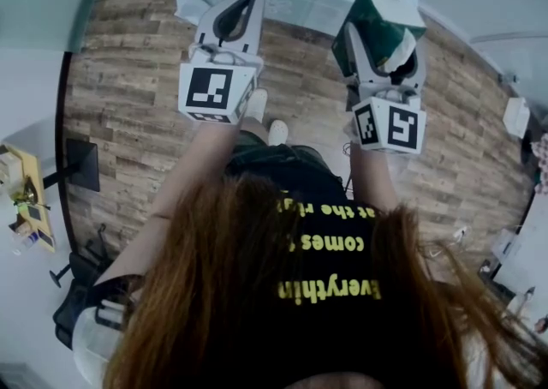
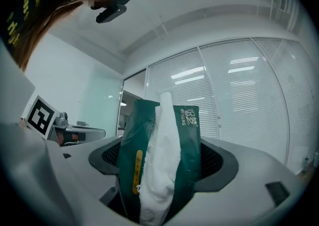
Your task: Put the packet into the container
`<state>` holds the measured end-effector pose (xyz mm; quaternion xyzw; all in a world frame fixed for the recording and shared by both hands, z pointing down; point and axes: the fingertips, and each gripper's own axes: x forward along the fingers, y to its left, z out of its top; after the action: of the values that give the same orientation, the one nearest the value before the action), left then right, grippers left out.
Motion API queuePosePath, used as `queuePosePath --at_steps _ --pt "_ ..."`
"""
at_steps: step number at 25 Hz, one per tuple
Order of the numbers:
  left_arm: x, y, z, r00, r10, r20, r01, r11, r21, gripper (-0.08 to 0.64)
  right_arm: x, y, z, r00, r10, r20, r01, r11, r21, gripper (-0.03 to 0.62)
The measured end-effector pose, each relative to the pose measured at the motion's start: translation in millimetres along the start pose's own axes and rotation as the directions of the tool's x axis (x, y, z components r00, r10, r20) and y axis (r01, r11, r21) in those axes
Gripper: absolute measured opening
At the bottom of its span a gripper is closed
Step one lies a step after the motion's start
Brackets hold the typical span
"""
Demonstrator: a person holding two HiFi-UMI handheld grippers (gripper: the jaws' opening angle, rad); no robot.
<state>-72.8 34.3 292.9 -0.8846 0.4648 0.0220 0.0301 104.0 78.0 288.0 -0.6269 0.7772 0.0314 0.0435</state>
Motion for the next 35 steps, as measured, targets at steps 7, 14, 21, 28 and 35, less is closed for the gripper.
queuePosePath --at_steps 7,14,21,28,35 --pt "26.4 27.4 4.2 0.999 -0.034 0.03 0.034 0.999 0.008 0.002 32.0 2.9 1.8 1.0 -0.025 0.004 0.025 1.0 -0.017 0.4" --pt "58.2 58.0 3.2 0.996 -0.075 0.038 0.075 0.997 -0.004 0.002 75.9 12.1 1.8 0.999 -0.042 0.011 0.043 0.999 -0.034 0.4" --pt "88.3 85.1 7.9 0.992 -0.102 0.076 0.103 0.995 -0.006 0.002 108.9 9.1 1.7 0.996 -0.083 0.02 0.084 0.996 -0.042 0.4" --pt "107.9 98.3 13.2 0.988 -0.133 0.082 0.135 0.991 -0.012 0.002 134.9 -2.8 -2.1 0.994 -0.109 0.018 0.11 0.993 -0.038 0.4" --pt "119.4 112.0 6.3 0.99 -0.12 0.077 0.122 0.992 -0.021 0.002 150.9 -11.9 -3.8 0.993 -0.119 0.004 0.119 0.992 -0.048 0.4"
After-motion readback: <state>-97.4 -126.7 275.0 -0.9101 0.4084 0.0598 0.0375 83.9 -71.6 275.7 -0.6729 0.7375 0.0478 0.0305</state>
